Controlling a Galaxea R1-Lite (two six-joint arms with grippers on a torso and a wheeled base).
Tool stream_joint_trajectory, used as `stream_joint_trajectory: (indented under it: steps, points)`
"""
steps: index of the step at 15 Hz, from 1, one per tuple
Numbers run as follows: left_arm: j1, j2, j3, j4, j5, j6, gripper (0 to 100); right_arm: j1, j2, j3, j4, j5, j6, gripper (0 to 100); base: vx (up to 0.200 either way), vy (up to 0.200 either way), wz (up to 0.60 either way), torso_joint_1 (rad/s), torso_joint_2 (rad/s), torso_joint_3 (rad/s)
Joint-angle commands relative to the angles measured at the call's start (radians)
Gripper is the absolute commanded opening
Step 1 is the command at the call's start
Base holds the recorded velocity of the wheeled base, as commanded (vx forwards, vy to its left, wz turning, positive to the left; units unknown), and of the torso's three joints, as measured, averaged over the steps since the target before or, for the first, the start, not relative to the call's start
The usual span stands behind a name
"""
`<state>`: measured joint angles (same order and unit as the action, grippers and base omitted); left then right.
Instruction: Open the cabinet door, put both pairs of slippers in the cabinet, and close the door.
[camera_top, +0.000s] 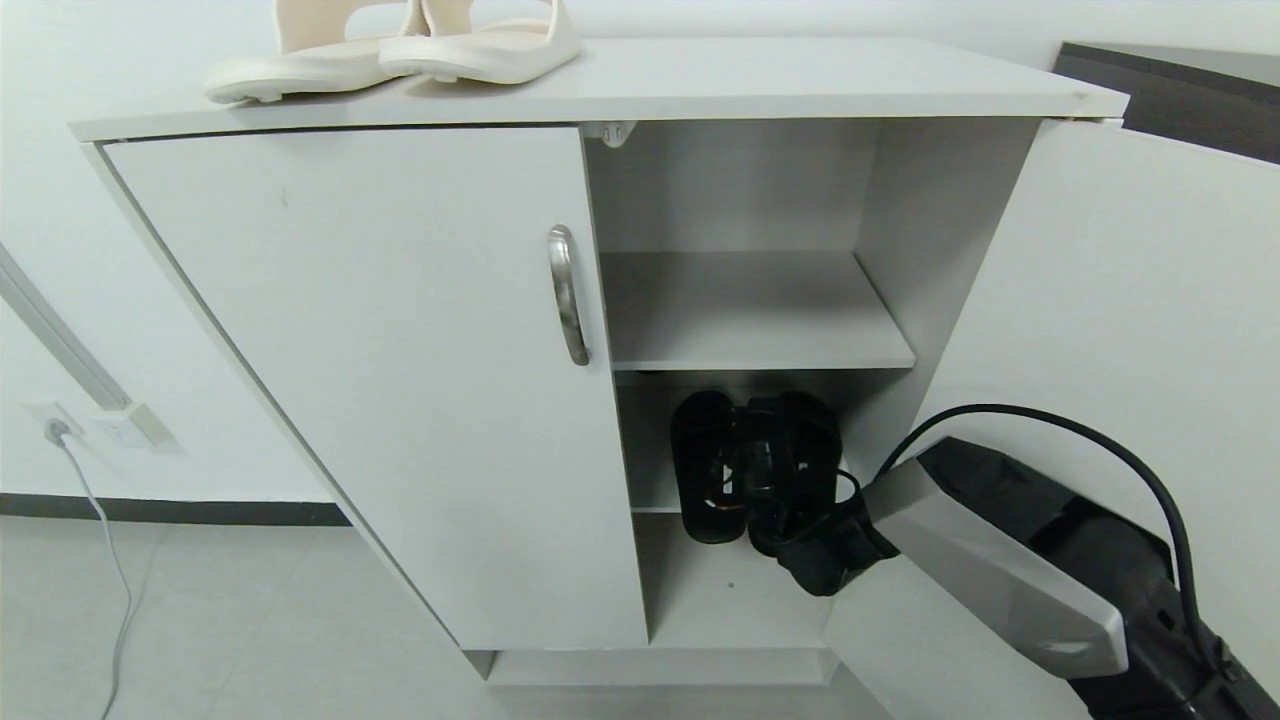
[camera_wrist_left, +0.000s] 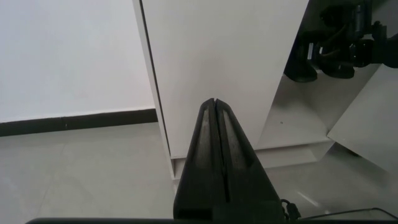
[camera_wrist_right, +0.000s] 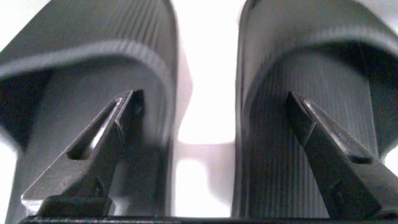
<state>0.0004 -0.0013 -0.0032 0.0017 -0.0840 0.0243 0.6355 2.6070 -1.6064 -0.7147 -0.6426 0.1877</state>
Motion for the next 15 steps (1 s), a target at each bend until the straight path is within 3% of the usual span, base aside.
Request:
stream_joint_trajectory:
  steps: [1, 6, 10, 15]
  points:
    - [0.001, 0.001, 0.000, 0.000, 0.000, -0.001, 0, 0.027, -0.100, 0.131, -0.043, 0.000, 0.001, 100, 0.000, 0.000, 0.00, 0.000, 0.00, 0.000]
    - [0.001, 0.001, 0.000, 0.000, 0.000, -0.003, 0, 0.073, -0.286, 0.407, -0.137, -0.002, 0.001, 100, 0.000, 0.000, 0.00, 0.000, 0.00, 0.000]
    - [0.001, 0.001, 0.000, 0.000, 0.000, -0.001, 0, 0.182, -0.421, 0.684, -0.249, -0.002, 0.003, 100, 0.000, 0.000, 0.00, 0.000, 0.00, 0.000]
    - [0.000, 0.001, 0.000, 0.000, 0.000, -0.006, 0, 0.237, -0.461, 0.796, -0.330, 0.000, -0.004, 100, 0.000, 0.000, 0.00, 0.000, 0.00, 0.000]
